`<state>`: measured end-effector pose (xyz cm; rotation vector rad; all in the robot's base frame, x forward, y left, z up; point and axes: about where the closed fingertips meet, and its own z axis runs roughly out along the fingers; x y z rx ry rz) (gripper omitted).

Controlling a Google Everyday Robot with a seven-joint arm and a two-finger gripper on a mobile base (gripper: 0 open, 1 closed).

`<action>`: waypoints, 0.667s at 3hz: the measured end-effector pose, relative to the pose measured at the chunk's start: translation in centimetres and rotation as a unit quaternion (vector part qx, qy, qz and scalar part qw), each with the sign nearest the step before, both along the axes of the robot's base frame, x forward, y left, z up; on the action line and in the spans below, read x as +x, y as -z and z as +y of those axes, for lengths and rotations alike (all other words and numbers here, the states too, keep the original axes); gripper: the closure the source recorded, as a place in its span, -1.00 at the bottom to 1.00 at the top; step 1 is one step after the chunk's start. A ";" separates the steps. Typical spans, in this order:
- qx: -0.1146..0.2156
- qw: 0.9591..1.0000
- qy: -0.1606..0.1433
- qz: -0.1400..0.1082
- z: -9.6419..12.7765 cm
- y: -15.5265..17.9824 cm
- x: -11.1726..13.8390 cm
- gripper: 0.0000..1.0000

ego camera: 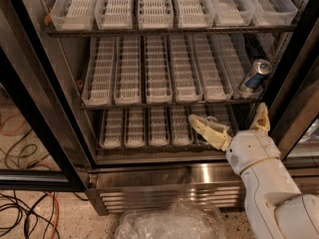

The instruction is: Pick redbull can from middle shelf of fridge

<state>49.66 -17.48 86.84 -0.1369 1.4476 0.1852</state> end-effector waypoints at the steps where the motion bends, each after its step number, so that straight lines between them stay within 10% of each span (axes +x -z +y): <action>1: 0.001 1.000 -0.007 -0.007 0.5 -0.2 -0.6 -1.00; 2: 0.007 1.000 -0.004 -0.014 0.5 -0.2 -1.1 -1.00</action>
Offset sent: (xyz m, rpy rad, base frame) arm -0.0168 0.0029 0.0020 0.0293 -0.0438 -0.0079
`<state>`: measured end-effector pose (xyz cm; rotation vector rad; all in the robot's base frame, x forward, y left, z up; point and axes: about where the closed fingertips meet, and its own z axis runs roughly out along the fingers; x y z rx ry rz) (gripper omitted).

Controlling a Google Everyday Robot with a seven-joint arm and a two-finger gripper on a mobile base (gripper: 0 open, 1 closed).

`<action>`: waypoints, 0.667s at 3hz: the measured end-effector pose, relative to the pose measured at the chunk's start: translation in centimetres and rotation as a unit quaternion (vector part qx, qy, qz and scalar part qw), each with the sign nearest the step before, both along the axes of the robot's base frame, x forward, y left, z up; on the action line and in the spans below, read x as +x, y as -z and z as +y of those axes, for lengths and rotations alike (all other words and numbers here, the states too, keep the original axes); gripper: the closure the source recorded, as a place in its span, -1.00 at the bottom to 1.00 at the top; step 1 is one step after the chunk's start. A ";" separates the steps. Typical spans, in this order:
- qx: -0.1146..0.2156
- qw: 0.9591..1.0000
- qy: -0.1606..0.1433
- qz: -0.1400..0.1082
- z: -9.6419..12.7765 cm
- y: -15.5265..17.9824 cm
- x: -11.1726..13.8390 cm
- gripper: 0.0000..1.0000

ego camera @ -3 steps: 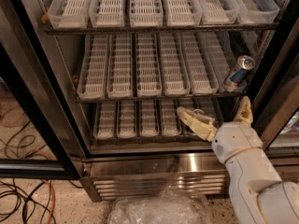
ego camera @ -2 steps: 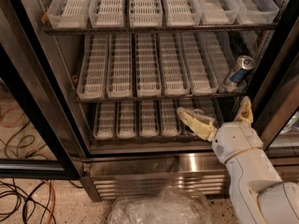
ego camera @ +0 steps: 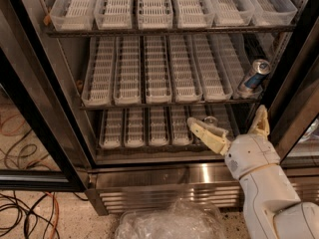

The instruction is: Pick redbull can from middle shelf of fridge

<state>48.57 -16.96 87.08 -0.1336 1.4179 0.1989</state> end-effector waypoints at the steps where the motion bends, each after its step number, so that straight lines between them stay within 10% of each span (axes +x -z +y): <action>1: 0.020 1.000 0.013 0.004 -0.4 0.8 0.2 -1.00; 2: 0.035 0.998 0.045 -0.001 -1.9 1.4 0.6 -1.00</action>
Offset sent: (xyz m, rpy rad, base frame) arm 0.0097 -0.0353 -0.0219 0.1078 -0.0146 -0.1625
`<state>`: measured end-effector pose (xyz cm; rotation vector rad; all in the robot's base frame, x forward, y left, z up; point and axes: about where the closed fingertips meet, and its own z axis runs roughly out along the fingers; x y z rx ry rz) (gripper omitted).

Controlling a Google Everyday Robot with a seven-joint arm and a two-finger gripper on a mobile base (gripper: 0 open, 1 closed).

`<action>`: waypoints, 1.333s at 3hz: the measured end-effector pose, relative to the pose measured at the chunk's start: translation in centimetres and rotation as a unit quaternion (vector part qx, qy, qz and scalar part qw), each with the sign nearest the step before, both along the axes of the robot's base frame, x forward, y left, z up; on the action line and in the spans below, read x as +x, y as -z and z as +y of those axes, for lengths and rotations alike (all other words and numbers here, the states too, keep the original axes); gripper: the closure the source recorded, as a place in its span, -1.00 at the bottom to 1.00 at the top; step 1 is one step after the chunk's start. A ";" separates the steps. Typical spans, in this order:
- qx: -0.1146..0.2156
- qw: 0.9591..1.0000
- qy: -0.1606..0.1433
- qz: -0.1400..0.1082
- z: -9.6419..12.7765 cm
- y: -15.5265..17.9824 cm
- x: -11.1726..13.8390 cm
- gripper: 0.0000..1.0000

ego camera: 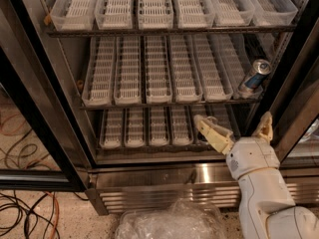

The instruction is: Pick redbull can from middle shelf of fridge

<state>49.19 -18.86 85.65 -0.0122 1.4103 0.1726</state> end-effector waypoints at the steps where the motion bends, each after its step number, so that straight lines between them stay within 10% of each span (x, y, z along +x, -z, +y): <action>1: 0.000 1.000 0.000 0.000 0.0 0.0 0.0 -1.00; 4: -0.070 0.997 0.028 -0.027 -0.2 0.4 2.4 -1.00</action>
Offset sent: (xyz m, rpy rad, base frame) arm 0.0035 -0.0012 -0.0166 -0.1437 -0.0105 -0.0291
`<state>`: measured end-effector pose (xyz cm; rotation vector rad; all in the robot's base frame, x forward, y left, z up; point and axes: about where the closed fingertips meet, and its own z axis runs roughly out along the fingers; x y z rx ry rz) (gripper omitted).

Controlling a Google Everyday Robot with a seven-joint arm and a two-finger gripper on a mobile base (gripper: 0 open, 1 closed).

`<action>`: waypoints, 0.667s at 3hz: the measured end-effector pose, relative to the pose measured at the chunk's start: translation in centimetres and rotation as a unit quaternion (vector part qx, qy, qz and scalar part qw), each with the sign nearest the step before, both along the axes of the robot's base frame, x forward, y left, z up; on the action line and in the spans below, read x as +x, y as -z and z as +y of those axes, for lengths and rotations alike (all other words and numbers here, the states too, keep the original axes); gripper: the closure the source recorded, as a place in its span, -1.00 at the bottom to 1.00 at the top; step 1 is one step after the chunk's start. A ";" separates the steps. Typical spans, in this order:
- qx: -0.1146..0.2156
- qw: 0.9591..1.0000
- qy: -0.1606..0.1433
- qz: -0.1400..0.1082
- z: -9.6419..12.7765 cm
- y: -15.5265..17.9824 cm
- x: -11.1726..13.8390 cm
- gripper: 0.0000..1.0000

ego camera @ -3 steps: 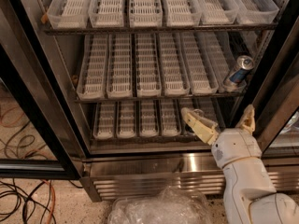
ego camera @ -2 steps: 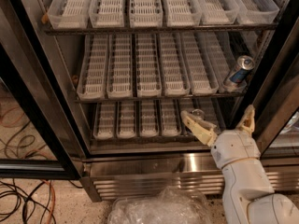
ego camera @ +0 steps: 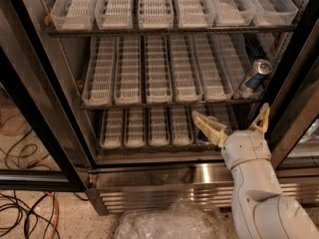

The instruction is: Pick redbull can from middle shelf of fridge

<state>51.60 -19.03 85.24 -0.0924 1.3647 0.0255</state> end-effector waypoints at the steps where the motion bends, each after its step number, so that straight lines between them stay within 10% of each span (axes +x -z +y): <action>1: 0.011 1.000 0.008 -0.008 -0.3 0.0 1.2 -1.00; 2: 0.025 0.999 0.017 -0.011 -0.8 0.4 2.2 -1.00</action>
Offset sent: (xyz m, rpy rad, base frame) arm 0.0338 -0.0141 -0.0095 0.0849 -0.0302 -0.0570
